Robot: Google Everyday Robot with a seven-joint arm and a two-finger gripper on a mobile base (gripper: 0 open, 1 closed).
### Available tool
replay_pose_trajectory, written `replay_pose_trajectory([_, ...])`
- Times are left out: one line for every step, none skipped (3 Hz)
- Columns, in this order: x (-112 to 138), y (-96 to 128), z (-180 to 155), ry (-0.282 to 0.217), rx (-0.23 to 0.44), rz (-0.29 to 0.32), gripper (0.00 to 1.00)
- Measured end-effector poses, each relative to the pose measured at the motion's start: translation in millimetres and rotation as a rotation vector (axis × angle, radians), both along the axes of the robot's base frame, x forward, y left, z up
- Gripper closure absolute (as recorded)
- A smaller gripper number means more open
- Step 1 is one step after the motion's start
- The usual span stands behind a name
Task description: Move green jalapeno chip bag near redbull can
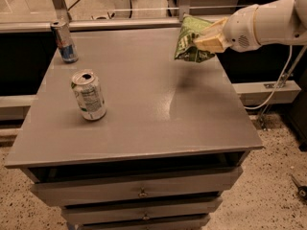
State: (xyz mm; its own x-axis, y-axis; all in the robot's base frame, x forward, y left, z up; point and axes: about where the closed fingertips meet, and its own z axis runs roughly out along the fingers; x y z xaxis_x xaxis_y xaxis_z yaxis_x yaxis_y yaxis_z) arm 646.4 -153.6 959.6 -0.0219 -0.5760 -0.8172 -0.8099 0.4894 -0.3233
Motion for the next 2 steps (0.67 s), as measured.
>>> replay_pose_trajectory([6, 45, 0, -0.022, 0.051, 0.083, 1.0])
replay_pose_trajectory([10, 129, 6, -0.045, 0.141, 0.249, 1.0])
